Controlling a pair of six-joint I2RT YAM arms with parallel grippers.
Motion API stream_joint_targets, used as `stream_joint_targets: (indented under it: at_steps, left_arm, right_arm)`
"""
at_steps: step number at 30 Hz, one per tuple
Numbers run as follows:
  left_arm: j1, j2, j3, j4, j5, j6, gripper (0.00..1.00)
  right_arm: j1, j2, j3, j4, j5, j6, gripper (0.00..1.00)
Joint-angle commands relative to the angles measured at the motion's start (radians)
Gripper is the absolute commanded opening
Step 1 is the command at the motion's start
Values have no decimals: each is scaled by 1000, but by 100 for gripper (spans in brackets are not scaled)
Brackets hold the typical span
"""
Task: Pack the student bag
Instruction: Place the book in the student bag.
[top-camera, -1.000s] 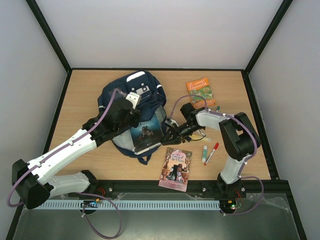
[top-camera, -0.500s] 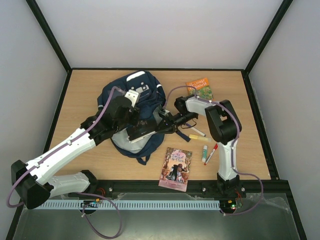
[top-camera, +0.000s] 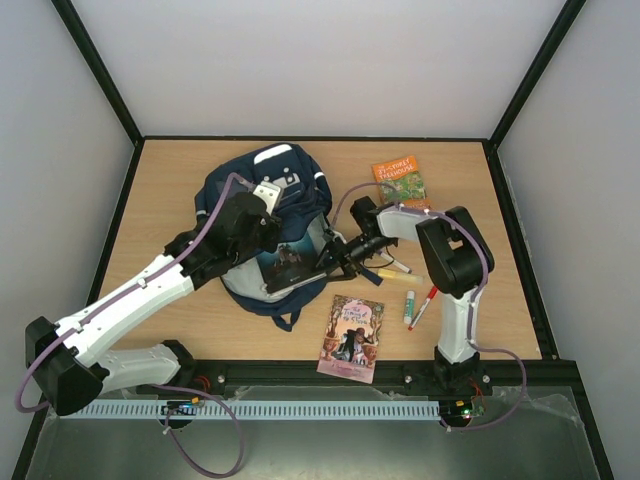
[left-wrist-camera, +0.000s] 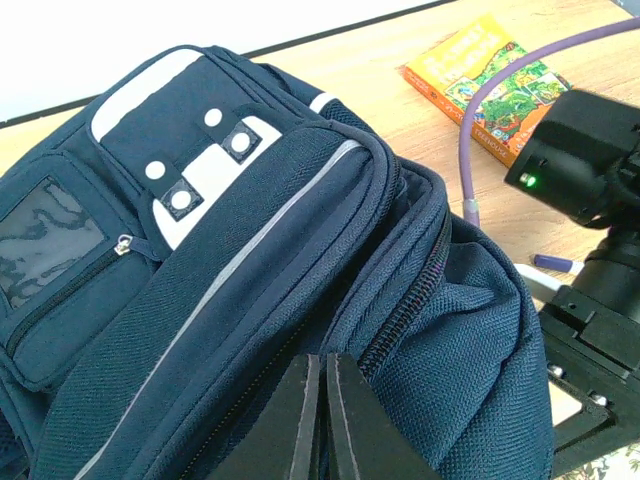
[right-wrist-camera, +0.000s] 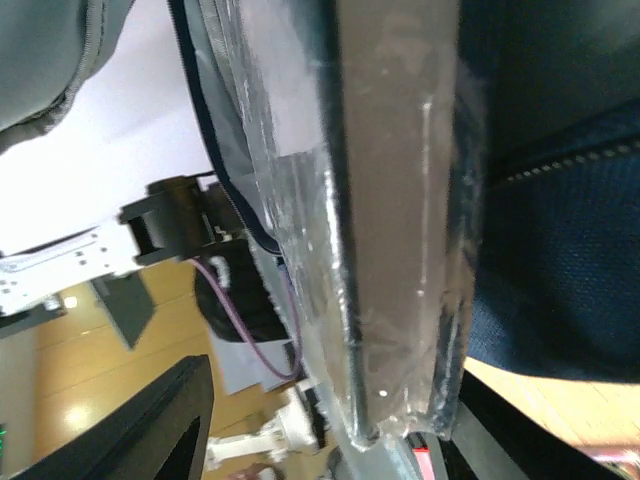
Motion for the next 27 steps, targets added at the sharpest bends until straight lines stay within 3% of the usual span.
stream_joint_targets:
  at_steps: [1, 8, 13, 16, 20, 27]
  left_arm:
    - [5, -17, 50, 61, -18, -8, 2]
    - [5, -32, 35, 65, -19, 9, 3]
    - [5, -47, 20, 81, -12, 10, 3]
    - [5, -48, 15, 83, -6, 11, 3]
    - [5, -49, 13, 84, 5, 15, 2]
    - [5, -50, 24, 87, 10, 16, 2]
  right_arm:
    - [11, -130, -21, 29, 176, 39, 59]
    - [64, -346, -91, -18, 483, -87, 66]
    - [126, -455, -152, -15, 632, -202, 64]
    - [167, -515, -178, -18, 676, -322, 57]
    - [235, -630, -203, 41, 879, -540, 49]
    - [311, -740, -227, 151, 997, -906, 33]
